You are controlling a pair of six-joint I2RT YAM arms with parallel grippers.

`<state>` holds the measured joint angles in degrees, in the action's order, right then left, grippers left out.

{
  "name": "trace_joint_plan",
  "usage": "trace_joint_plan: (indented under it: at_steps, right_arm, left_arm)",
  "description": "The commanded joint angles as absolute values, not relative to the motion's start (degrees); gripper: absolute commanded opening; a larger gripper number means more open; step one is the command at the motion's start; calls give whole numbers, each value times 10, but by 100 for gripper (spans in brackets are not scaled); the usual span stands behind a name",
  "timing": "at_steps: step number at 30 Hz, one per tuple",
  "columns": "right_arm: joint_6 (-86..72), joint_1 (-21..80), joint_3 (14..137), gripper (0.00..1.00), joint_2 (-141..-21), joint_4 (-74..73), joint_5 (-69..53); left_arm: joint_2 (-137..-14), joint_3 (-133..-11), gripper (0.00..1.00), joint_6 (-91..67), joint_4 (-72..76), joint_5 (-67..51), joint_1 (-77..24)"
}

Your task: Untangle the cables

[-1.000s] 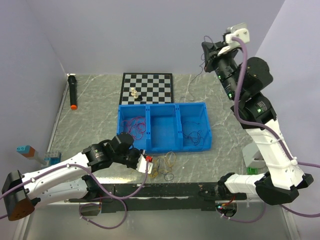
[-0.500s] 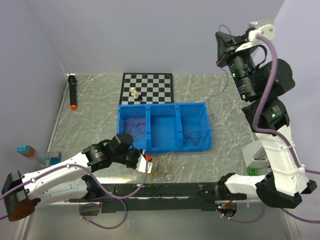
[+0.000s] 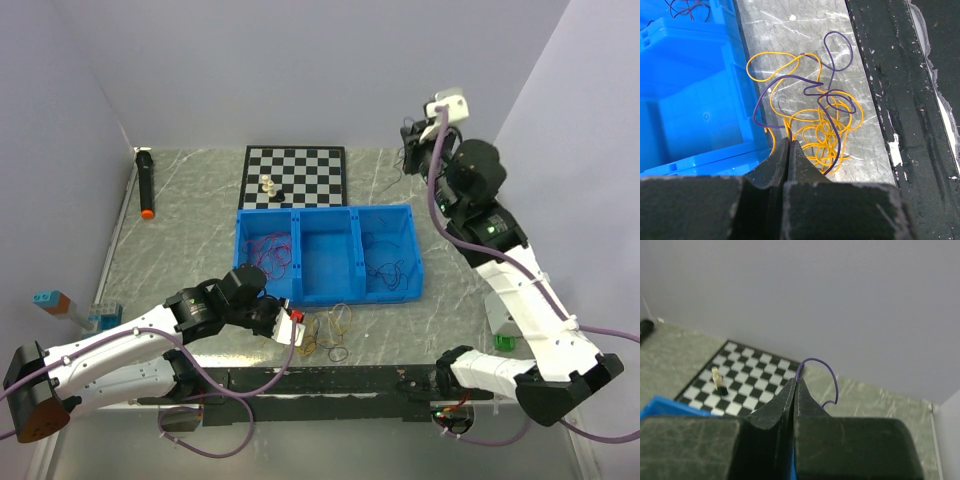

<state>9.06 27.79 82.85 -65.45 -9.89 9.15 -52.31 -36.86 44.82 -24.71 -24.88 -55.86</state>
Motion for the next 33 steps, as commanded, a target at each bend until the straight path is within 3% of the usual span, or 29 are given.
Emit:
trace_joint_plan:
  at_steps: [1,14,29,31,33]
  right_arm:
    - [59,270,745,0,-607,-52,108]
    - [-170,269,505,0,-594,-80,100]
    - [-284,229,499,1,-773,-88,36]
    - [-282,225,509,20,-783,-101,26]
    - [-273,226,518,57,-763,-108,4]
  left_arm:
    - [-512,-380,1,452,-234,-269,-554]
    - [-520,-393,1,454,-241,-270,-550]
    - [-512,-388,1,454,-239,-269,-548]
    - [-510,-388,1,456,-242,-268,-547]
    - [-509,-389,1,455,-243,-267,-548]
